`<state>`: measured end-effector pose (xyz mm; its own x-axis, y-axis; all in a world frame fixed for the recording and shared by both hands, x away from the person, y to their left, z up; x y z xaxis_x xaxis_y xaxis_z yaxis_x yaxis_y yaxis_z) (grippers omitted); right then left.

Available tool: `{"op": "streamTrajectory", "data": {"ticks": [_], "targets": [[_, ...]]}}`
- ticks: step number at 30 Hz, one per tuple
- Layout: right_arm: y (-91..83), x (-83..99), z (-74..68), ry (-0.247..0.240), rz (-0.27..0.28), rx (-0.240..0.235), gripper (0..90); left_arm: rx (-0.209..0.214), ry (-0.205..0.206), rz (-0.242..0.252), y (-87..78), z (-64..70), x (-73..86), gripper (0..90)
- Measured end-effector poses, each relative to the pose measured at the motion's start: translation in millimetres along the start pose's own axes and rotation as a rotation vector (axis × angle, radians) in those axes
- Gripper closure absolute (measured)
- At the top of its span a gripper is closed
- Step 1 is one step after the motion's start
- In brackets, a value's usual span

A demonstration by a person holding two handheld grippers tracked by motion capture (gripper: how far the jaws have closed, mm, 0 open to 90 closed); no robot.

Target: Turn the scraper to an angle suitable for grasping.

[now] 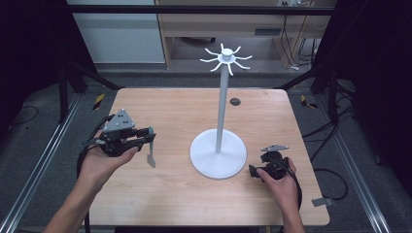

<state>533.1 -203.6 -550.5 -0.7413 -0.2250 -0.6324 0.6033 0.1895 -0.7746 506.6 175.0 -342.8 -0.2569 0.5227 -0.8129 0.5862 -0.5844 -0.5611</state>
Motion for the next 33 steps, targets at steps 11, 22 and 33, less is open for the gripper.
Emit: {"op": "streamTrajectory", "data": {"ticks": [11, 22, 33], "targets": [[-0.3, -0.2, 0.3, 0.003, 0.002, -0.001, 7.5, 0.012, 0.020, 0.039, -0.5, 6.1, -38.3, 73.7], [-1.5, -1.2, 1.6, 0.004, 0.011, 0.003, 7.5, 0.025, 0.035, 0.072, 2.3, 16.2, -67.1, 73.8], [-2.5, -1.9, 1.9, 0.008, 0.016, 0.003, 7.4, 0.034, 0.051, 0.075, 3.1, 22.4, -75.5, 73.7]]}}
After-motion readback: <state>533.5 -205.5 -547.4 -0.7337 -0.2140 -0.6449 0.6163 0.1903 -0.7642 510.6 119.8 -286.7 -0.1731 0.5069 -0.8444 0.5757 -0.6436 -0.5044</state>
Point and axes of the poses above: each handheld gripper's, and its own axes: y roughly forward along the jaws, x roughly out of its underside, z roughly to its right, the point moved 8 cm from there along y, roughly forward along the jaws, and after that the axes turned 3 degrees about y, right-handed, at the moved point
